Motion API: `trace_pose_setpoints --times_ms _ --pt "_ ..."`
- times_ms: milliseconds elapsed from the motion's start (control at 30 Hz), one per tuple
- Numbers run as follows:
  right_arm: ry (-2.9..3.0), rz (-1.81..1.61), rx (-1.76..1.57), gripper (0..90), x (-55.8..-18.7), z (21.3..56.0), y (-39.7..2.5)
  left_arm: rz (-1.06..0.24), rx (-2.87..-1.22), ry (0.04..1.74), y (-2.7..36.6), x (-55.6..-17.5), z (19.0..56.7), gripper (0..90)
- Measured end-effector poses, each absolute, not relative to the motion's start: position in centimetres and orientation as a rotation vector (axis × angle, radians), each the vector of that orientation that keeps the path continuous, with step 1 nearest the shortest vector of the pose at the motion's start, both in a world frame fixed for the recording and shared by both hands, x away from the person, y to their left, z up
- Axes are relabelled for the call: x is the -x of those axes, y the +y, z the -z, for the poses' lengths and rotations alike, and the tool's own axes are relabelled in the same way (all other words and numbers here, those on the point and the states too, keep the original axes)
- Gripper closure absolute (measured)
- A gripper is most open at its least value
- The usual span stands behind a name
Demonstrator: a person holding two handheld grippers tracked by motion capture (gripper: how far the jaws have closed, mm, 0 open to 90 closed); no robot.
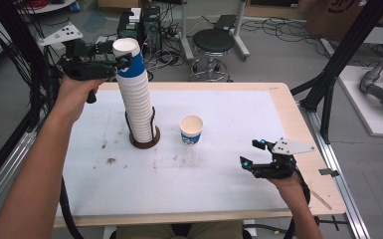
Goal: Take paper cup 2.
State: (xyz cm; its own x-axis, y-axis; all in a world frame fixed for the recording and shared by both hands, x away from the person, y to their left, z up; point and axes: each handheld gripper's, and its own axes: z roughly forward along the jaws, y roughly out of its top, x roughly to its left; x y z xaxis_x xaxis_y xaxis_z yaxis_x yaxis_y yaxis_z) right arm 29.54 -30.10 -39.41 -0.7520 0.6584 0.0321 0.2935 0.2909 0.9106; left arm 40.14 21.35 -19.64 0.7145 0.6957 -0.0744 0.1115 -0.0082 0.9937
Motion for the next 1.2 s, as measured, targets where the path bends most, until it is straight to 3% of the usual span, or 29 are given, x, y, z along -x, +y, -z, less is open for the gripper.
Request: trace_pose_setpoints --times_ms 367,1200 --pt "2.213 -1.450 -0.855 21.4 -29.5 39.4 -30.1 -0.543 -1.569 0.678 20.5 -40.9 19.5 27.7" --pt "2.210 -1.455 -0.856 21.4 -29.5 39.3 -30.1 -0.592 -1.524 0.643 20.6 -39.8 16.0 30.0"
